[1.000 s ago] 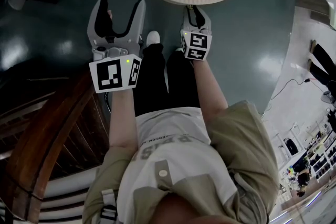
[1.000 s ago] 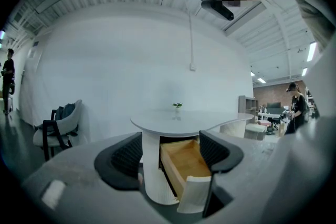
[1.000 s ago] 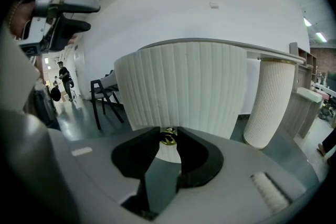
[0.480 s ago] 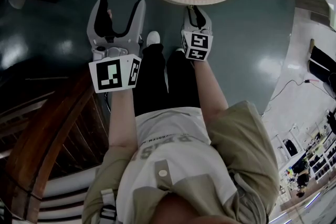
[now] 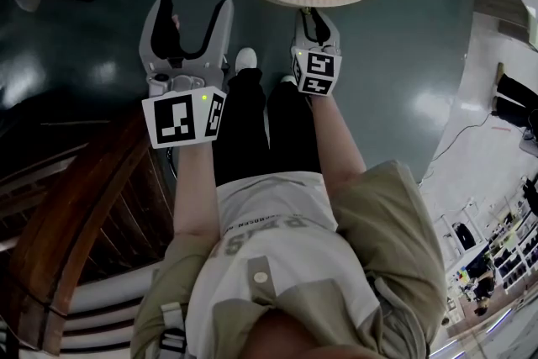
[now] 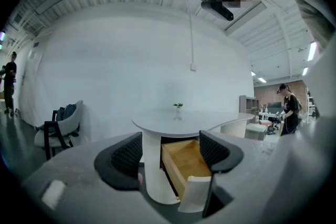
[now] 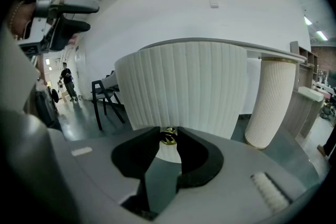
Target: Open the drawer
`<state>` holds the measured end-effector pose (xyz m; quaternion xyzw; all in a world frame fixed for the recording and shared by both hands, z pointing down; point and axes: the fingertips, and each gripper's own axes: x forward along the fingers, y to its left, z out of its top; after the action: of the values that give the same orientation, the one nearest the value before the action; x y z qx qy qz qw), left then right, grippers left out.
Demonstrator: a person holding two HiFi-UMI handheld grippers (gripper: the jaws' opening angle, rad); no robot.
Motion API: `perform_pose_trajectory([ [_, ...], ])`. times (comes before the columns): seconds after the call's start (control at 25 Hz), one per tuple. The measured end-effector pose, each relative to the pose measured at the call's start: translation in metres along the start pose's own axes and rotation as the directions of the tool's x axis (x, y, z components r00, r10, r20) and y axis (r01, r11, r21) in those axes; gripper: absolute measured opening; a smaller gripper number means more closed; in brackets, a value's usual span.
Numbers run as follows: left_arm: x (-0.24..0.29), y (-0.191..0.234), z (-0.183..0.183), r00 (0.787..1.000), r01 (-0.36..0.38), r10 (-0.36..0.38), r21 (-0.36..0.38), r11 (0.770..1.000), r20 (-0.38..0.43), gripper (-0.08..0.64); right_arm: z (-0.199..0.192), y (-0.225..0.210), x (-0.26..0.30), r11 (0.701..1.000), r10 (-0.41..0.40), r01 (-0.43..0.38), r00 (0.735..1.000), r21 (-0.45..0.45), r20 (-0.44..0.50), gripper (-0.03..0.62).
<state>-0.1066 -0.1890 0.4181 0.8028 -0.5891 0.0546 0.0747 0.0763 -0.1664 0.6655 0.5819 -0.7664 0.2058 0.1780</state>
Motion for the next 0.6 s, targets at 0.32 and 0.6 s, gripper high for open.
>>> perform_pose_trajectory([
  [0.32,-0.006,-0.003,-0.002,1.0,0.002,-0.002,0.004,1.0,-0.024,0.344,-0.001,0.001,-0.001,1.0,-0.013,0.012,1.0,0.007,0.019,0.125],
  [0.6,-0.016,-0.016,0.005,0.999,0.007,-0.007,0.009,1.0,-0.048,0.345,-0.004,-0.004,-0.031,1.0,-0.011,0.011,1.0,0.021,0.01,0.153],
])
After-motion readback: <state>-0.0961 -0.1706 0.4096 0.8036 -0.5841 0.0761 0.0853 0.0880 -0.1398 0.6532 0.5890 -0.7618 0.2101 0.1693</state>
